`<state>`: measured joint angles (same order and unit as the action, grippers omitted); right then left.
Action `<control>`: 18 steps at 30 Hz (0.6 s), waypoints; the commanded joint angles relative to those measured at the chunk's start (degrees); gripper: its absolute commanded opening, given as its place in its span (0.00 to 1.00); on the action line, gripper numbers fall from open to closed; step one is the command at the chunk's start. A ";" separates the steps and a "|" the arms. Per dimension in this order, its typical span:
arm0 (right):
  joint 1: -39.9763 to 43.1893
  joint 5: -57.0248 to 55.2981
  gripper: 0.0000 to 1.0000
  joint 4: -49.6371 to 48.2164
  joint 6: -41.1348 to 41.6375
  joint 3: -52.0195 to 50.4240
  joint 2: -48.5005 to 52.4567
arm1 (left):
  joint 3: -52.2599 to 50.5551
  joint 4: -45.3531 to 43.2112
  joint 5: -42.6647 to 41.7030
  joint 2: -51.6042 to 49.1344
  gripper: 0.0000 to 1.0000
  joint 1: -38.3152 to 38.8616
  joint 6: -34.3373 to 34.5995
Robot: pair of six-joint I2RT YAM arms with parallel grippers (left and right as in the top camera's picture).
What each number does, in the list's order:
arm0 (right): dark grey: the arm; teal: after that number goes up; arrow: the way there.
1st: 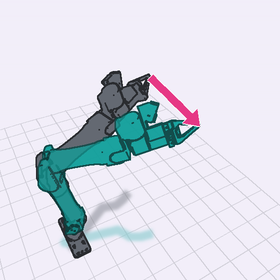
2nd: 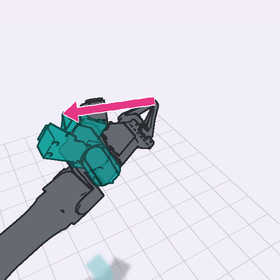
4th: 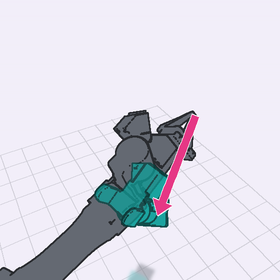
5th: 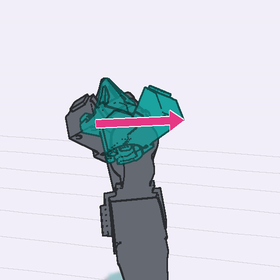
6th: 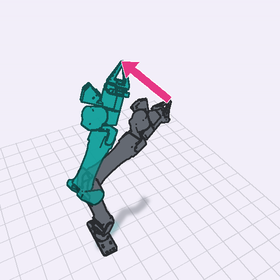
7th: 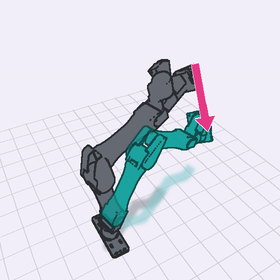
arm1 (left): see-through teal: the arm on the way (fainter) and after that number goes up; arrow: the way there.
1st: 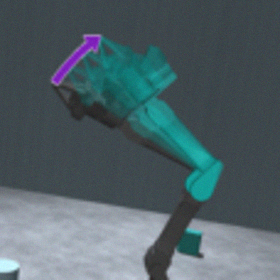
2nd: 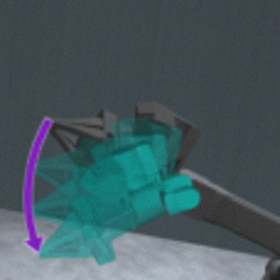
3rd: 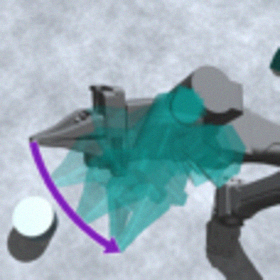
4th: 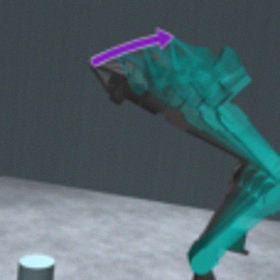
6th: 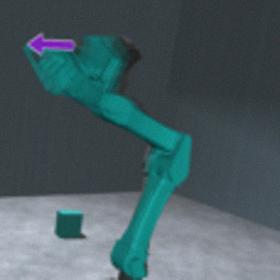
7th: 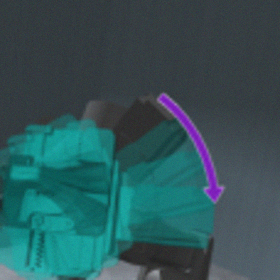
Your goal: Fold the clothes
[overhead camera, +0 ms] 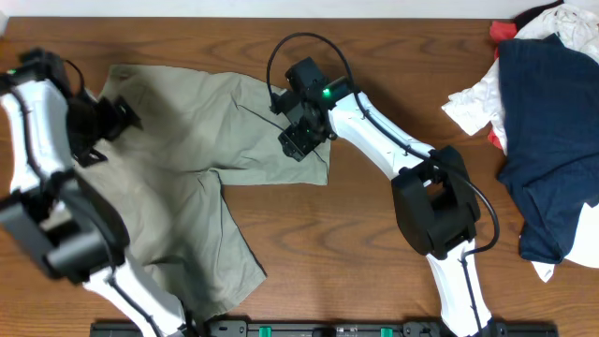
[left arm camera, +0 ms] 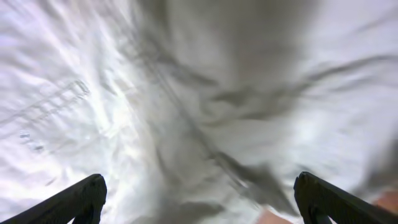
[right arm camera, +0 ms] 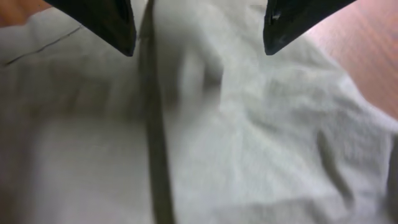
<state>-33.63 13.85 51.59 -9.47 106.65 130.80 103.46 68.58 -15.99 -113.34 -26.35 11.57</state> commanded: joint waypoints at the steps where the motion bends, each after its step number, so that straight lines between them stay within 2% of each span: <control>1: 0.55 -0.04 0.62 2.14 4.17 -0.28 -0.22 | 1.38 -0.24 -0.42 5.42 0.98 0.17 -0.98; 6: 3.65 -0.87 0.63 3.15 12.61 -0.28 -0.22 | 1.38 -0.31 -0.42 9.66 0.98 0.20 -0.98; 12: 6.58 0.42 0.63 -4.42 12.61 -0.28 0.15 | 1.14 -0.31 0.15 9.88 0.98 0.85 -1.09; 18: 6.99 1.07 0.62 -10.67 12.17 -0.22 3.17 | 1.14 -0.74 0.17 9.88 0.98 2.99 -4.81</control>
<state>-26.41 13.52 41.74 1.96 106.65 131.26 104.40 67.68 -16.14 -103.42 -24.67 10.04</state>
